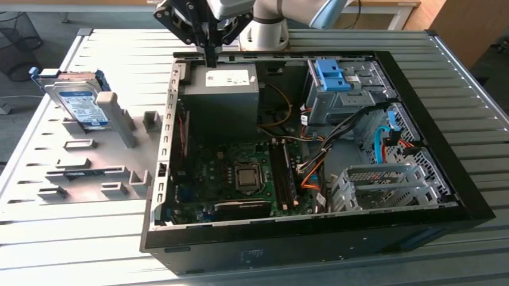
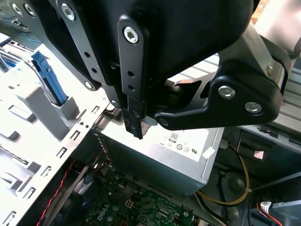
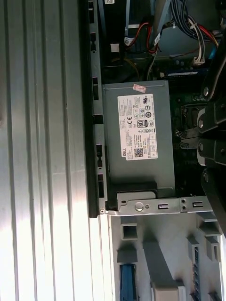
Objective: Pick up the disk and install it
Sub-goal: 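Reach for the disk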
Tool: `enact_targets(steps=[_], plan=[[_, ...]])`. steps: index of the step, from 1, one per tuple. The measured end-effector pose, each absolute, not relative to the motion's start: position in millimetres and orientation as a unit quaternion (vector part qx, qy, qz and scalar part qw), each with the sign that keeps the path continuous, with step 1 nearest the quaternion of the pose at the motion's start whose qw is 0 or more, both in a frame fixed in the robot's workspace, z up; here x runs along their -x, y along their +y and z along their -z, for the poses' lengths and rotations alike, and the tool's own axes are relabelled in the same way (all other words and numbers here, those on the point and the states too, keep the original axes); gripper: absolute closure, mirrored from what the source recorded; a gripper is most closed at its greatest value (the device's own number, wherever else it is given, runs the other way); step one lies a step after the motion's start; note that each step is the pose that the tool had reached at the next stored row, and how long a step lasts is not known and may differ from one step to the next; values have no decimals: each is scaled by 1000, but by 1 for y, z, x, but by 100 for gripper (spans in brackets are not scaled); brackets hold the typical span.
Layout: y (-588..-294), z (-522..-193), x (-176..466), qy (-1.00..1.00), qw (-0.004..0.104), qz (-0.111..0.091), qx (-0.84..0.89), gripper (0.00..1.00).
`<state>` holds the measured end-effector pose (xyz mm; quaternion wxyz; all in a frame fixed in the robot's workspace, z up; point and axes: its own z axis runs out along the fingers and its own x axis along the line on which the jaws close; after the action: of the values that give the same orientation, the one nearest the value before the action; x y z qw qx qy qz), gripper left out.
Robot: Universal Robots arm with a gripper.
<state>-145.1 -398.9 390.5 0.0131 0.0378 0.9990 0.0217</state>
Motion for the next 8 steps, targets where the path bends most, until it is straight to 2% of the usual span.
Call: enact_targets(steps=[8], plan=[[-399,-390,147,999,13,-22,-38,89]])
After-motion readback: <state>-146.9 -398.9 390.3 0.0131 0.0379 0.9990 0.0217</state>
